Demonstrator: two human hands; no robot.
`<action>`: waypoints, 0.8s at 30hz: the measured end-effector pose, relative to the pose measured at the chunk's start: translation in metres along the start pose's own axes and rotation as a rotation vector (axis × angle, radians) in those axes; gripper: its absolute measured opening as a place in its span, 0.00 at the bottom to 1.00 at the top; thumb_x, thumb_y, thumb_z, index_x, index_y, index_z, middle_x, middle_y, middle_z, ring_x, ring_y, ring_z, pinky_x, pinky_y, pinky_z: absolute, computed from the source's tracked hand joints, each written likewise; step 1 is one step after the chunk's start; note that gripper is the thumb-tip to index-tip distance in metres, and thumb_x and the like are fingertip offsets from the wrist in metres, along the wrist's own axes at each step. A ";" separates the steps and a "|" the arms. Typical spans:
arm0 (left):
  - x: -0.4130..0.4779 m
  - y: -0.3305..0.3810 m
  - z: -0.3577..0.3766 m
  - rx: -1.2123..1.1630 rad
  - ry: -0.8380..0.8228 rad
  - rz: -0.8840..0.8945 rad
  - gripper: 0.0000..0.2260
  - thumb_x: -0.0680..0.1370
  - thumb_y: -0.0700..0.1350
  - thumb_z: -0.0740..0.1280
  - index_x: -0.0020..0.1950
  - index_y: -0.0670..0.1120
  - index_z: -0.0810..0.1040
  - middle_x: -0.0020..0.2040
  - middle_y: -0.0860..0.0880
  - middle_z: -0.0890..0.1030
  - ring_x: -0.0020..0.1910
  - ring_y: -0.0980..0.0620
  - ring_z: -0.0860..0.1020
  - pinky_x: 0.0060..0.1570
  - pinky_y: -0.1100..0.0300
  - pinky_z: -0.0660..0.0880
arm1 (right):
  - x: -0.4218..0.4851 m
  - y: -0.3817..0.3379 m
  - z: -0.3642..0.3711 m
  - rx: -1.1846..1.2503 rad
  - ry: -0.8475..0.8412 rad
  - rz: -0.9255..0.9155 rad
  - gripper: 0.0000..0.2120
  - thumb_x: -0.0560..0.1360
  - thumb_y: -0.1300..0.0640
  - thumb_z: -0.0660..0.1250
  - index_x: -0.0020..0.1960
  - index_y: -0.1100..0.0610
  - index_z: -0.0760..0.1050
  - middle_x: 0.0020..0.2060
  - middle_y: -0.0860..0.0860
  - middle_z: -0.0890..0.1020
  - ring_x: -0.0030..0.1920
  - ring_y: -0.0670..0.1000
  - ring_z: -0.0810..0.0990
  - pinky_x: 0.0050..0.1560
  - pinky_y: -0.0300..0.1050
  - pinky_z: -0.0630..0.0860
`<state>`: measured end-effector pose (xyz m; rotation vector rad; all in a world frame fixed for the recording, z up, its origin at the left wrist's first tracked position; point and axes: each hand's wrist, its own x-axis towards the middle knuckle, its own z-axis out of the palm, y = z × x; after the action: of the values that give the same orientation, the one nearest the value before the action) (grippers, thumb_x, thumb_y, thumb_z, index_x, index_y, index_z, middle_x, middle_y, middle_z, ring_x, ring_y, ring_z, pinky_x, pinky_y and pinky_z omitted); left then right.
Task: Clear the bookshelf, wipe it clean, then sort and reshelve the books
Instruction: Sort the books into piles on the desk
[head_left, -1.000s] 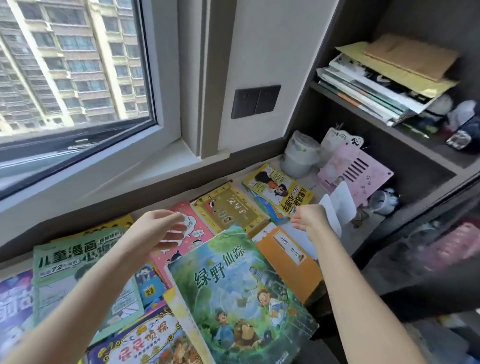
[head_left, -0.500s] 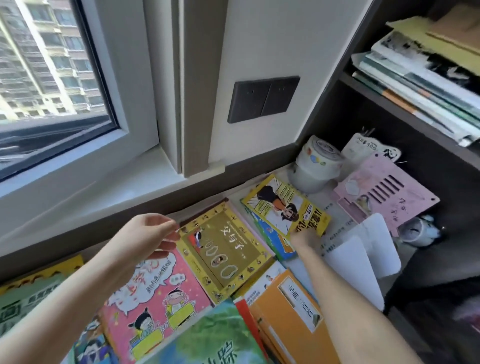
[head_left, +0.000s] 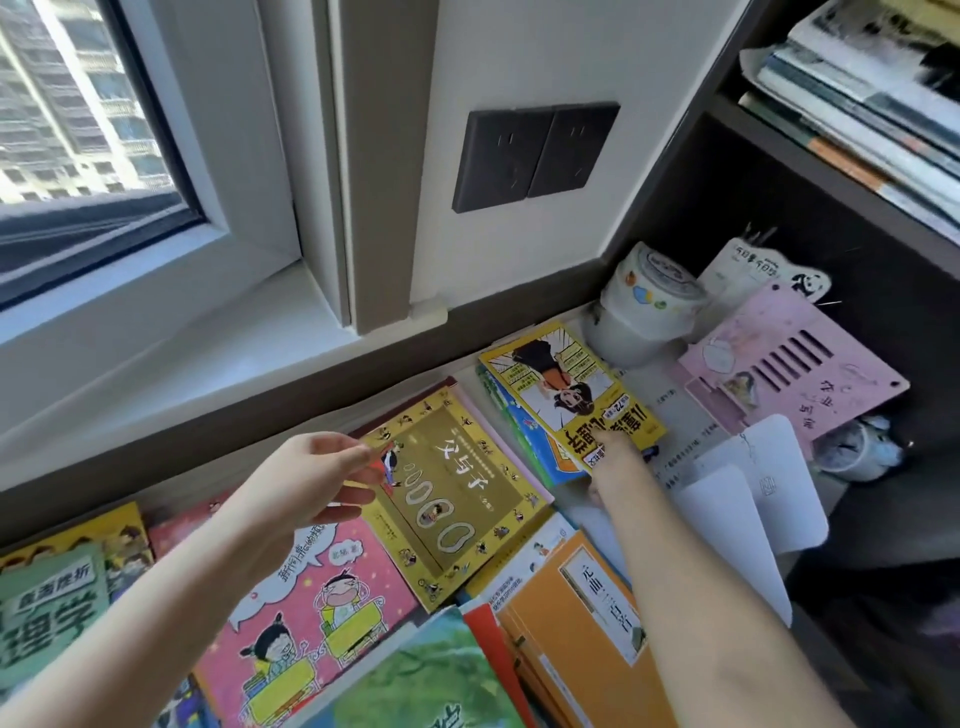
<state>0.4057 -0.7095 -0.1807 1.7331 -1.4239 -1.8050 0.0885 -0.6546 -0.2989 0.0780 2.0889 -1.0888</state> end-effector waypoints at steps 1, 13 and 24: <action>-0.002 0.001 -0.001 -0.001 0.002 0.005 0.07 0.80 0.43 0.64 0.51 0.42 0.80 0.45 0.44 0.84 0.47 0.45 0.82 0.48 0.54 0.79 | -0.004 0.002 0.001 0.015 -0.044 -0.061 0.05 0.75 0.56 0.60 0.40 0.53 0.70 0.41 0.53 0.73 0.34 0.50 0.69 0.41 0.46 0.73; -0.073 -0.002 -0.056 0.020 0.186 0.259 0.05 0.78 0.46 0.67 0.49 0.47 0.81 0.43 0.49 0.85 0.45 0.49 0.83 0.51 0.54 0.79 | -0.149 -0.077 -0.031 0.082 0.478 -0.756 0.10 0.72 0.55 0.72 0.43 0.59 0.72 0.41 0.54 0.81 0.41 0.58 0.79 0.41 0.48 0.73; -0.196 0.018 -0.124 0.490 0.463 0.717 0.38 0.59 0.76 0.61 0.62 0.55 0.75 0.56 0.61 0.77 0.57 0.60 0.74 0.59 0.58 0.70 | -0.350 -0.101 -0.070 -0.300 -0.876 -0.765 0.38 0.42 0.45 0.85 0.48 0.61 0.81 0.40 0.57 0.86 0.37 0.55 0.85 0.35 0.53 0.82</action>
<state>0.5555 -0.6280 -0.0225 1.3979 -2.0056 -0.6775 0.2553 -0.5712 0.0222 -1.2055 1.4233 -0.9335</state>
